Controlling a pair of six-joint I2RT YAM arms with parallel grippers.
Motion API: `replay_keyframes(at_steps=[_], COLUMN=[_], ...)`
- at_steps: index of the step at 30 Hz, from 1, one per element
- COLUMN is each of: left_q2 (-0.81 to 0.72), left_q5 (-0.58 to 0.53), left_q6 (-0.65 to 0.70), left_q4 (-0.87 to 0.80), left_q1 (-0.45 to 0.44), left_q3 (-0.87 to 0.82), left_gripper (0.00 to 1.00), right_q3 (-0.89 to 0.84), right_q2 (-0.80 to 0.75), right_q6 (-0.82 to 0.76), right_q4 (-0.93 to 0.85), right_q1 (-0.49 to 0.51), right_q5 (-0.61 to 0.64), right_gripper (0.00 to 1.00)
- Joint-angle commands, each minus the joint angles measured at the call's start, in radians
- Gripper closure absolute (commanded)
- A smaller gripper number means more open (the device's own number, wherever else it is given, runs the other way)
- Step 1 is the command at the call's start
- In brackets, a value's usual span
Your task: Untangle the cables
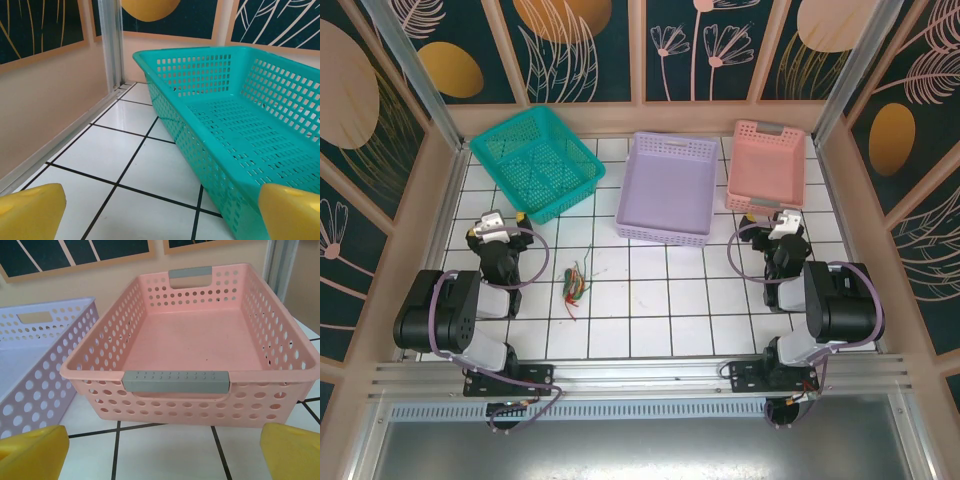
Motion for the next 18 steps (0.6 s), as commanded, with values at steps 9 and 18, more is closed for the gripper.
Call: replay_keyframes(at_steps=[9,18], left_q2=[-0.012,-0.011], left_q5=[0.007,0.007], left_q6=[-0.008,-0.009], left_q4=[0.022,0.018], left_q1=[0.004,0.004], left_q3=[0.003,0.005], left_gripper=[0.01,0.01], right_q3=[0.018,0.018], right_q2=[0.006,0.005], right_q6=[-0.017,-0.017], right_q4=[0.012,0.012], right_q1=[-0.005,-0.005], right_q5=[-0.018,-0.019], right_gripper=[0.01,0.01])
